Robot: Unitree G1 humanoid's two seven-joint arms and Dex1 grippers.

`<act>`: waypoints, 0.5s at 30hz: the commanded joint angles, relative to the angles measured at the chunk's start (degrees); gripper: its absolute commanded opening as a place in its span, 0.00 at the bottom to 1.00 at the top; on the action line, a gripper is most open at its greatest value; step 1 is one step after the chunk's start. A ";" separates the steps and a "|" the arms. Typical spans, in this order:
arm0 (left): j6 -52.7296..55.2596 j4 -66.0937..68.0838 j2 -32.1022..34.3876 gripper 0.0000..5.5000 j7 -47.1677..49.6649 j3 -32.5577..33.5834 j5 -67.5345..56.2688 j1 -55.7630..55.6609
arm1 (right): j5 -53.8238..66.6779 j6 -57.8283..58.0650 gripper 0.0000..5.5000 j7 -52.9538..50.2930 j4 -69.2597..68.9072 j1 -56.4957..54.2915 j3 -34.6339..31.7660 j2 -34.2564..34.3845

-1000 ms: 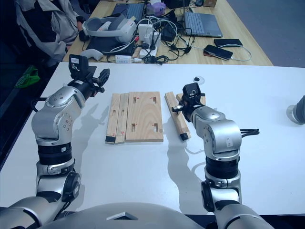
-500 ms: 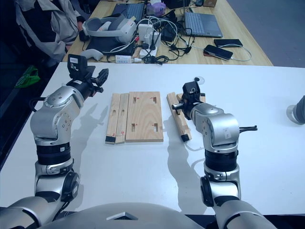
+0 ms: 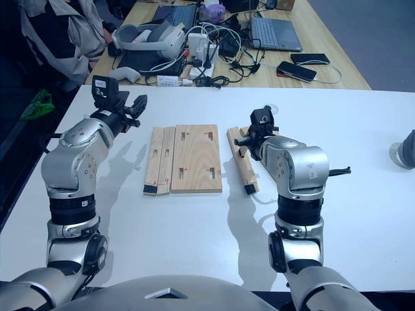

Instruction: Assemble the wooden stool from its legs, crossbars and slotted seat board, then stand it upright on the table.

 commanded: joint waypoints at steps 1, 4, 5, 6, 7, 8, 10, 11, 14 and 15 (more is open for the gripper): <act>0.32 0.57 0.52 0.46 -0.20 -0.18 -0.41 -0.17 | 0.32 -0.16 0.07 0.41 4.84 1.19 1.53 1.27; 0.30 0.75 0.45 0.46 -0.19 -0.27 -0.39 0.18 | 0.89 -0.80 0.07 1.65 7.66 1.84 2.89 1.29; 0.28 0.79 0.37 0.46 -0.08 -0.21 -0.37 0.37 | 0.93 -1.21 0.07 1.89 8.31 1.98 3.37 1.20; 0.27 0.79 0.25 0.46 0.05 -0.14 -0.35 0.57 | 0.93 -1.71 0.07 2.07 8.96 1.98 3.82 1.08; 0.26 0.65 0.08 0.46 0.20 -0.12 -0.35 0.86 | 0.89 -2.22 0.07 2.20 9.60 1.93 4.13 1.02; 0.29 0.41 -0.13 0.46 0.34 -0.08 -0.42 1.16 | 0.88 -2.63 0.07 2.28 10.10 1.85 4.34 1.00; 0.51 -0.17 -0.65 0.46 0.61 -0.10 -0.63 1.68 | 0.90 -3.07 0.07 2.52 10.61 1.80 4.67 0.90; 0.54 -0.28 -0.85 0.46 0.71 -0.10 -0.70 1.83 | 0.92 -3.19 0.07 2.66 10.77 1.77 4.75 0.81; 0.44 -0.09 -1.21 0.46 0.98 -0.06 -0.75 1.82 | 0.90 -3.91 0.07 2.93 11.47 1.13 5.01 0.55; 0.34 0.01 -1.27 0.46 1.12 -0.05 -0.75 1.80 | 0.83 -4.31 0.07 3.03 11.58 0.84 5.29 0.40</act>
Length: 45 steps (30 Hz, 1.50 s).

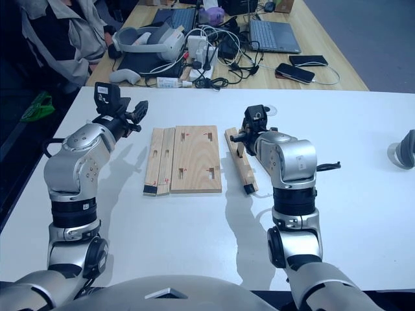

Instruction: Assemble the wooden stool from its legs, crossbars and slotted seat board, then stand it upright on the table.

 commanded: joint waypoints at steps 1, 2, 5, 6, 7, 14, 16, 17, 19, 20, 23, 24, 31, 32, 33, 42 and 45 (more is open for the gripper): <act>0.14 0.10 -0.50 0.46 0.65 -0.02 -0.36 0.13 | 0.85 1.14 0.07 1.47 3.95 2.42 2.78 0.67; 0.02 0.22 -0.56 0.46 0.77 -0.07 -0.34 0.11 | 0.68 0.66 0.07 1.46 4.00 2.21 3.16 0.46; -0.18 -0.09 -0.73 0.46 1.01 -0.39 -0.22 0.41 | 0.44 -0.69 0.07 1.49 3.24 2.08 4.39 -0.05; -0.16 -0.29 -0.81 0.46 1.07 -0.55 -0.20 0.60 | 0.50 -0.86 0.07 1.46 2.86 2.10 4.54 -0.03; -0.14 -0.43 -0.87 0.46 1.11 -0.63 -0.21 0.77 | 0.56 -1.00 0.07 1.36 2.62 2.08 4.55 0.05; -0.03 -0.70 -0.95 0.46 1.41 -0.63 -0.38 1.05 | -0.73 -4.54 0.30 0.63 0.99 1.39 4.91 -0.29; 0.01 -0.74 -0.95 0.46 1.48 -0.66 -0.42 1.08 | -1.16 -6.36 0.36 0.03 0.02 0.76 4.46 -0.30; 0.00 -0.69 -0.94 0.46 1.50 -0.71 -0.43 1.07 | -1.40 -7.34 0.38 -0.20 -0.49 0.51 4.44 -0.42; 0.00 -0.63 -0.90 0.46 1.55 -0.82 -0.50 1.05 | -1.89 -8.91 0.45 -0.49 -1.89 -0.18 4.84 -0.92; -0.03 -0.60 -0.89 0.46 1.57 -0.86 -0.55 1.02 | -2.11 -9.33 0.48 -0.64 -2.63 -0.72 4.79 -1.04; -0.12 -0.62 -0.67 0.46 1.57 -0.79 -0.63 1.00 | -2.68 -10.84 0.48 -1.92 -4.92 -5.26 3.31 -0.89; -0.17 -0.58 -0.65 0.46 1.56 -0.84 -0.62 0.97 | -2.66 -12.25 0.48 -2.43 -5.08 -7.74 2.42 -0.54; -3.39 -1.22 -2.51 0.46 3.47 0.74 -0.79 1.25 | -2.45 -31.47 0.48 -3.51 6.11 -16.97 -1.44 2.21; -4.03 -1.47 -2.89 0.46 3.76 1.00 -0.90 1.43 | -2.33 -33.88 0.48 -3.24 7.49 -16.30 -1.52 2.55; -4.43 -1.55 -3.16 0.46 3.97 1.02 -0.97 1.48 | -2.31 -36.38 0.48 -2.94 8.53 -14.74 -1.33 2.91; -4.77 -1.93 -4.38 0.46 5.12 0.10 -0.71 2.47 | -4.63 -36.75 0.48 1.78 18.14 -1.75 4.85 2.49; -4.80 -1.66 -4.35 0.46 5.20 0.00 -0.75 2.34 | -3.69 -36.30 0.48 1.56 17.81 -2.47 3.25 3.00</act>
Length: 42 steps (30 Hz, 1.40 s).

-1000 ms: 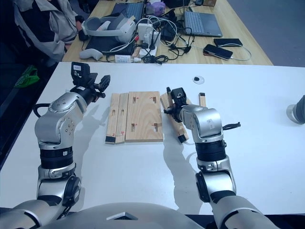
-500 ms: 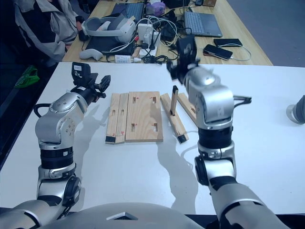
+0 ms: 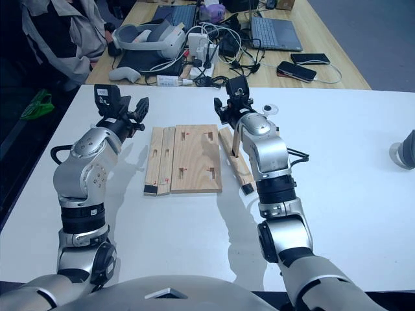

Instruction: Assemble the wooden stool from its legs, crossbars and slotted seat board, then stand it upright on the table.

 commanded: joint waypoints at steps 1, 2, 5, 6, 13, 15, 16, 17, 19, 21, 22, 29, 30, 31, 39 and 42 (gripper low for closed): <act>-0.03 0.03 -0.08 0.46 0.15 -0.21 -0.12 -0.11 | 0.96 2.38 0.48 -0.02 0.89 0.65 -1.66 0.51; -0.09 0.18 0.02 0.46 0.13 -0.16 -0.15 -0.38 | 1.65 1.28 0.48 -0.03 -0.57 -0.72 -2.30 1.12; -0.18 0.36 0.41 0.46 0.00 0.15 -0.24 -0.85 | 3.15 -3.13 0.48 -1.14 -5.23 -5.74 -4.59 2.69; -0.20 0.34 0.49 0.46 -0.01 0.21 -0.25 -0.88 | 3.79 -4.16 0.48 -1.67 -6.46 -7.72 -5.67 3.03; -0.39 0.07 -0.04 0.46 0.36 0.08 -0.20 -0.39 | 5.72 -5.65 0.48 -1.31 -6.60 -9.62 -7.44 3.32; -0.49 -0.23 -0.37 0.46 0.55 -0.09 -0.18 0.12 | 6.06 -4.38 0.48 -0.45 -5.25 -4.08 -6.57 3.85; -0.45 -0.39 -0.48 0.46 0.63 -0.13 -0.19 0.31 | 5.97 -3.24 0.48 -0.05 -4.42 -1.06 -5.79 3.91; -0.38 -0.56 -0.53 0.46 0.68 -0.14 -0.20 0.47 | 6.07 -2.08 0.48 0.18 -3.61 1.31 -5.46 4.07; -0.17 -0.94 -0.53 0.46 0.74 -0.12 -0.19 0.78 | 5.66 1.65 0.48 0.36 -2.06 4.79 -4.34 3.68; 0.07 -0.97 -0.42 0.46 0.65 -0.20 -0.17 0.71 | 5.84 4.67 0.48 0.28 -1.93 6.50 -4.09 3.66; 0.18 -0.88 -0.36 0.46 0.55 -0.28 -0.18 0.56 | 6.10 5.28 0.48 0.17 -2.60 6.61 -4.29 3.89; 0.10 -0.14 0.10 0.46 0.17 -0.32 -0.07 -0.51 | 8.08 2.22 0.48 -0.94 -7.74 -2.06 -6.81 6.53; 0.07 -0.02 0.18 0.46 0.11 -0.28 -0.06 -0.67 | 8.73 1.24 0.48 -1.52 -8.31 -4.17 -7.90 6.97; -0.01 0.01 0.25 0.46 0.08 -0.21 -0.04 -0.67 | 9.46 -0.01 0.48 -2.22 -8.72 -6.46 -9.14 7.32; -0.35 0.09 0.13 0.46 0.13 -0.17 -0.04 -0.58 | 10.97 -1.71 0.48 -3.27 -7.79 -6.83 -10.80 7.53; -0.42 0.16 0.24 0.46 0.03 -0.10 -0.08 -0.47 | 12.65 9.62 0.48 -4.09 -4.26 -1.53 -11.40 7.76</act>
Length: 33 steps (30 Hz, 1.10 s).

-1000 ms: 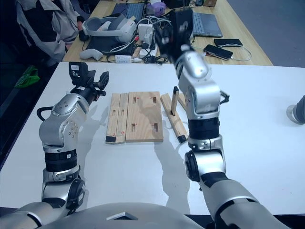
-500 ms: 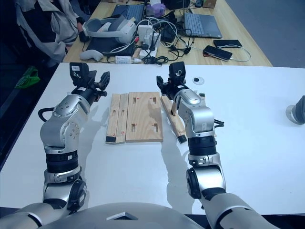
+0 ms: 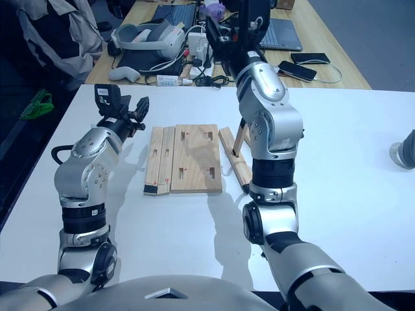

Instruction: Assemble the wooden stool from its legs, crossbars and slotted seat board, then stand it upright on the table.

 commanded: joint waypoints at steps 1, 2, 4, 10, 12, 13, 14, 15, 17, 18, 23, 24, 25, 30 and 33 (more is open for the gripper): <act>0.00 0.17 0.52 0.46 -0.08 0.03 -0.09 -0.39 | 1.75 15.78 0.48 -1.45 5.34 6.94 -0.28 -0.13; 0.02 0.17 0.49 0.46 -0.07 -0.04 -0.06 -0.32 | 1.83 20.95 0.48 -1.88 6.88 8.78 -0.11 -0.39; 0.10 0.17 0.46 0.46 -0.07 -0.15 -0.03 -0.28 | 2.90 26.70 0.48 -2.86 8.28 10.85 -1.97 0.59; 0.31 0.31 0.71 0.46 -0.30 -0.22 -0.03 -0.36 | 3.44 26.00 0.48 -1.89 4.83 9.10 -1.40 1.33; 0.28 0.39 0.78 0.46 -0.35 -0.22 -0.02 -0.41 | 3.03 22.07 0.48 0.51 1.02 7.89 2.04 0.88; 0.27 0.41 0.80 0.46 -0.34 -0.25 -0.01 -0.45 | 1.30 17.23 0.48 2.17 -1.85 6.69 5.28 -0.17; 0.28 0.41 0.81 0.46 -0.32 -0.31 -0.02 -0.48 | -0.97 12.04 0.48 2.82 -4.02 5.31 7.81 -1.21; 0.28 0.41 0.81 0.46 -0.30 -0.34 -0.04 -0.54 | -4.06 6.30 0.48 2.37 -4.91 3.25 9.44 -2.57; 0.23 0.43 0.78 0.46 -0.27 -0.29 -0.11 -0.66 | -9.35 -3.02 0.48 1.15 -3.64 0.26 10.67 -5.39; 0.17 0.44 0.75 0.46 -0.25 -0.25 -0.14 -0.69 | -10.96 -6.40 0.48 0.71 -2.32 -0.56 10.50 -6.35; -0.19 0.59 0.66 0.46 -0.08 0.07 -0.19 -0.85 | -13.56 -17.12 0.48 0.60 5.30 -0.87 8.90 -8.55; -0.19 0.60 0.69 0.46 -0.07 0.11 -0.19 -0.81 | -14.15 -18.63 0.48 0.45 6.30 -0.91 8.99 -8.90; -0.17 0.60 0.71 0.46 -0.07 0.12 -0.19 -0.78 | -14.65 -19.81 0.48 0.32 7.09 -1.00 9.05 -9.11; -0.02 0.56 0.77 0.46 -0.26 -0.08 -0.24 -0.85 | -15.14 -21.91 0.48 -0.92 9.18 -2.02 7.39 -9.24; 0.03 0.68 0.96 0.46 -0.42 -0.10 -0.25 -1.04 | -14.30 -21.25 0.48 -1.89 8.65 -4.33 5.61 -9.21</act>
